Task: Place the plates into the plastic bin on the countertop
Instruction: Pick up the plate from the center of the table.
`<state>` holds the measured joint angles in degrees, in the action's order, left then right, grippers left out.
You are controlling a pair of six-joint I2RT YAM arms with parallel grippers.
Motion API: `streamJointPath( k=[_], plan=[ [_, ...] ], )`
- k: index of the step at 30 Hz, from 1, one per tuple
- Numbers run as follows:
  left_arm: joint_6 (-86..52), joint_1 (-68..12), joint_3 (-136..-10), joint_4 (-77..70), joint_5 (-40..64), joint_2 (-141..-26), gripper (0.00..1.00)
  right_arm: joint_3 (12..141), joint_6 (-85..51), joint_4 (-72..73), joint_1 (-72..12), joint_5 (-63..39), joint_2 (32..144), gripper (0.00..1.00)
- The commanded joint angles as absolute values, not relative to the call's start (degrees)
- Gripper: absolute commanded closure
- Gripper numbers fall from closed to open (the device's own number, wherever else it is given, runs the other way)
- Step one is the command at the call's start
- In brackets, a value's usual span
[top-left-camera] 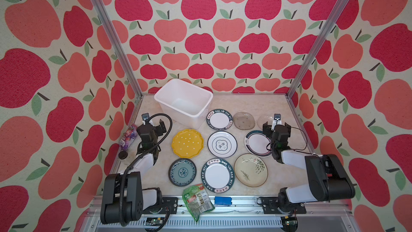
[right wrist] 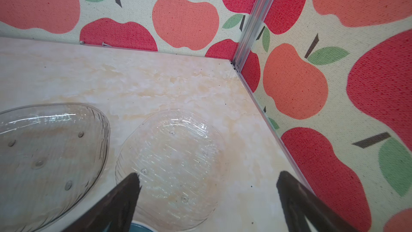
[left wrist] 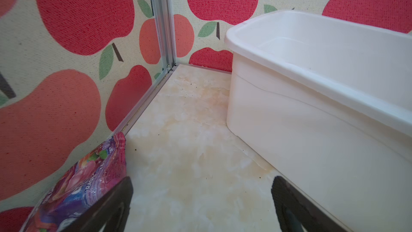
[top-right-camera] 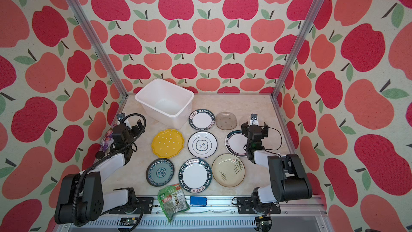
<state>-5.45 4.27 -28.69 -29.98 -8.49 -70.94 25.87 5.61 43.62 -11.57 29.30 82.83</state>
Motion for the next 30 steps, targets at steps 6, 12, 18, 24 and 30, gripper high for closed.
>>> streamJointPath(
  k=[6,12,18,24,30],
  plan=[
    [-14.6,2.7,-34.7,-8.3,-12.9,-65.7,0.01,37.4,7.4,34.4,-20.2,51.6,84.7,0.01],
    [-24.3,4.3,-27.7,-10.2,-12.8,-51.6,0.01,43.6,8.7,22.7,-26.9,52.4,82.3,0.01],
    [-26.0,3.3,-34.6,6.6,-4.0,-47.5,0.01,44.5,3.5,9.5,-28.6,37.0,71.3,0.01],
    [-29.2,-0.2,-38.4,16.6,7.2,-49.5,0.01,52.8,-8.2,-11.4,-28.8,20.2,64.3,0.01],
    [-28.8,-4.4,-39.4,26.7,8.0,-47.7,0.01,60.0,-16.0,-23.3,-29.5,4.8,66.4,0.06]
  ],
)
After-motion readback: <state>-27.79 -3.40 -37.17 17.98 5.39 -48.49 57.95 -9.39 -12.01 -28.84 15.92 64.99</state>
